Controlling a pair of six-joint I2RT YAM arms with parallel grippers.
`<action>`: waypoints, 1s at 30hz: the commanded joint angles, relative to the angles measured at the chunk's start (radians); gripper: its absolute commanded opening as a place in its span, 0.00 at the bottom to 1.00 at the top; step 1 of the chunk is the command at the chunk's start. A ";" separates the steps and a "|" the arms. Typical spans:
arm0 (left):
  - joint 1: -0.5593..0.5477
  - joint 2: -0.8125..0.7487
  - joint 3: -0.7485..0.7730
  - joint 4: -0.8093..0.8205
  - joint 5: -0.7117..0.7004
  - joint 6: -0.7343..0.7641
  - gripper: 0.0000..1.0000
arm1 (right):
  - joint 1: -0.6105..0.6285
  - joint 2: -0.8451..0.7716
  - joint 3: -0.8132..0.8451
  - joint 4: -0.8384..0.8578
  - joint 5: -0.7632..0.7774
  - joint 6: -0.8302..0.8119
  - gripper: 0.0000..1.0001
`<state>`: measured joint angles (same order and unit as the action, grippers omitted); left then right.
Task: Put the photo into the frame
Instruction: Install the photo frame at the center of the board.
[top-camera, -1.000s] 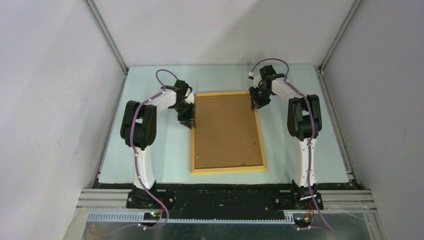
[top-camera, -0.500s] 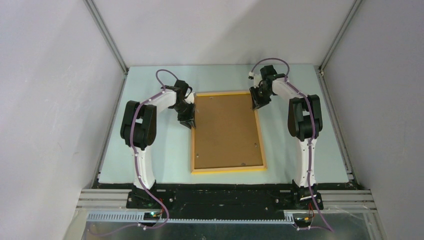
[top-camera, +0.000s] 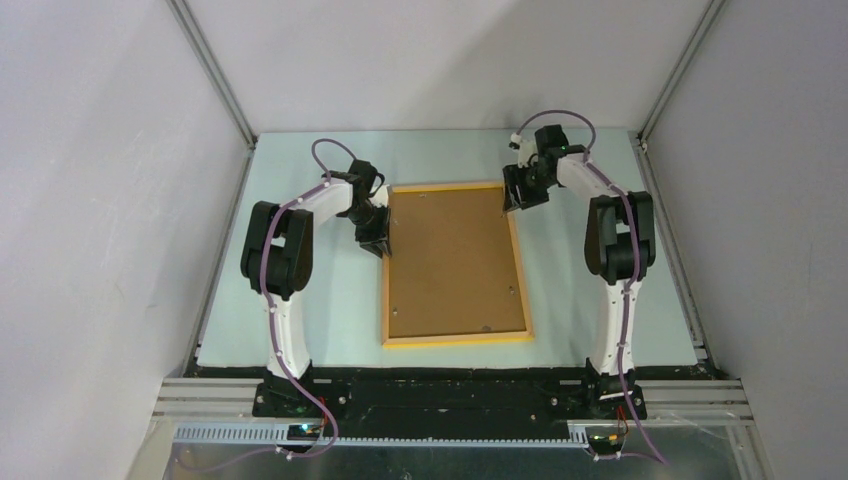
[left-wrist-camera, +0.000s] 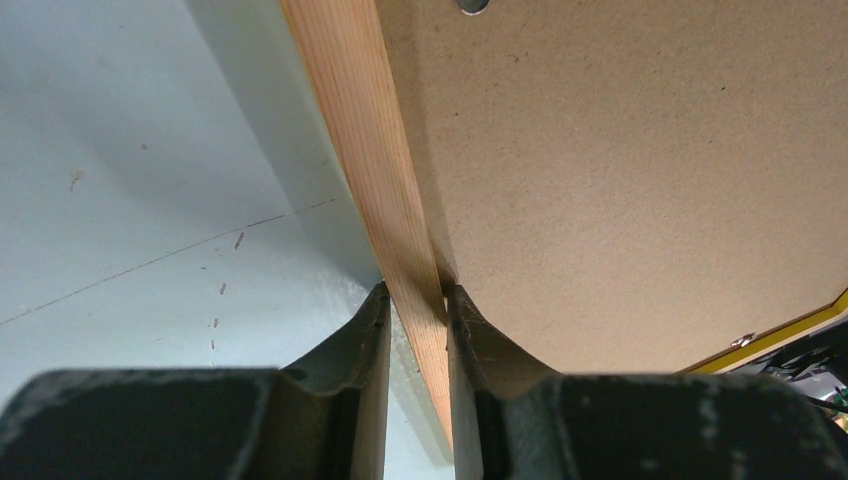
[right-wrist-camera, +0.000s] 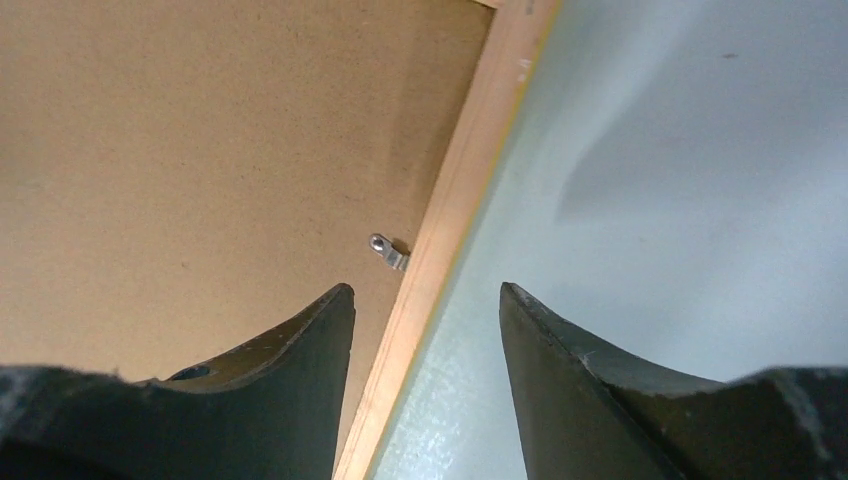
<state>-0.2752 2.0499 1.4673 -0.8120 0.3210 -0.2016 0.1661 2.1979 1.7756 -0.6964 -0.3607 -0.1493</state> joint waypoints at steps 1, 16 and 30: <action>-0.011 -0.040 0.035 0.007 0.032 0.019 0.00 | -0.027 -0.101 -0.011 0.009 -0.053 0.029 0.60; -0.011 -0.041 0.036 0.008 0.022 0.019 0.00 | 0.006 -0.401 -0.438 -0.029 -0.011 -0.076 0.67; -0.010 -0.030 0.050 0.007 -0.006 0.039 0.00 | 0.144 -0.572 -0.716 -0.021 0.071 -0.140 0.76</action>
<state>-0.2764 2.0499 1.4696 -0.8131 0.3164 -0.2008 0.2836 1.6547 1.0908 -0.7486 -0.3294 -0.2787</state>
